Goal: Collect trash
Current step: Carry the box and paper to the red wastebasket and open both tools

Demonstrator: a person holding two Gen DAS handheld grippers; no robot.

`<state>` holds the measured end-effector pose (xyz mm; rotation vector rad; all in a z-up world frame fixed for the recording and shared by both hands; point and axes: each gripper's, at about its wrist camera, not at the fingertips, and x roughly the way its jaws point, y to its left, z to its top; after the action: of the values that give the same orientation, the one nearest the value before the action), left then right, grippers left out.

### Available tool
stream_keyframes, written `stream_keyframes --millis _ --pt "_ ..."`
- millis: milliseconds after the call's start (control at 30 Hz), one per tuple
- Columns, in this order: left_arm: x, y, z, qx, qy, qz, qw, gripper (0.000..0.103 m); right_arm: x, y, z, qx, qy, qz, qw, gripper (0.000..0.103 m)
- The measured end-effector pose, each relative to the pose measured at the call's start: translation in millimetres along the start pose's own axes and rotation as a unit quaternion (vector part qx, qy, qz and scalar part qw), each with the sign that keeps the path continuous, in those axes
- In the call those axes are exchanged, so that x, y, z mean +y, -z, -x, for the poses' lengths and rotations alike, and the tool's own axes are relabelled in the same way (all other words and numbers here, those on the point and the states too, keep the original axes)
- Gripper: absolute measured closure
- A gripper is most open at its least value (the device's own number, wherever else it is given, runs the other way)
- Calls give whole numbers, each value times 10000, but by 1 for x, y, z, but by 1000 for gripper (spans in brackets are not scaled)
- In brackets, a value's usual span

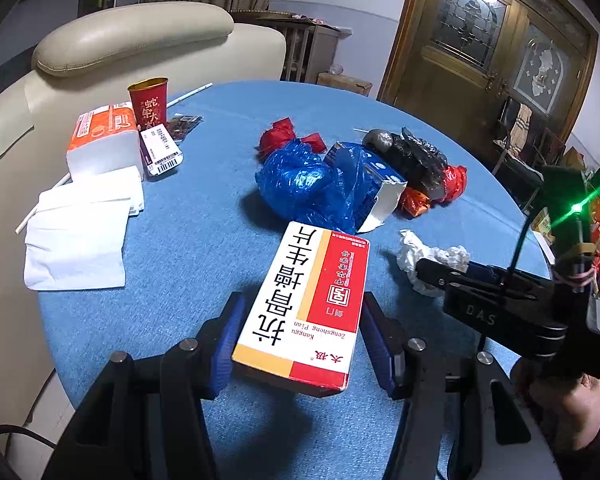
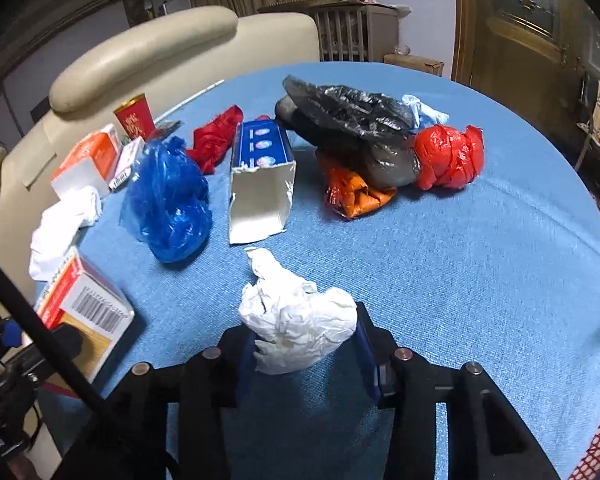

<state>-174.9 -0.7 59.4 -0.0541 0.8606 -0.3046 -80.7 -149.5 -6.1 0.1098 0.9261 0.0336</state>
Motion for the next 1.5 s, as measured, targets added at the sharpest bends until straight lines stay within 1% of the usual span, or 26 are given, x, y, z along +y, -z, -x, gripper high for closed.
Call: stream_keyframes --millis 233,367,567,867,1033,1200,1333,1500 --pt "-10 -4 4 -60 32 -118 9999 45 -15 8 31 -214 111 -142 9996 58" --pt "-23 -6 5 -81 80 -266 9996 45 -29 15 49 -325 209 -333 9987 58" --pt "-48 -8 8 -108 219 -534 9983 45 -52 28 77 -494 344 -592 9964 58" --pt "-96 -9 10 -128 509 -1025 9933 45 -94 55 122 -730 785 -1155 9875 58" --pt "-128 -9 13 -166 730 -1343 9881 45 -116 74 143 -789 1038 -1407 9814 58" --pt "-159 -5 16 -167 967 -1666 9811 45 -138 94 168 -861 1325 -1614 9742 58" --pt "-181 -1 19 -162 1152 -1866 9755 45 -163 112 184 -890 1621 -1878 9646 58" --pt "-211 4 22 -147 1392 -2135 9669 45 -197 137 197 -813 1982 -2222 9512 58"
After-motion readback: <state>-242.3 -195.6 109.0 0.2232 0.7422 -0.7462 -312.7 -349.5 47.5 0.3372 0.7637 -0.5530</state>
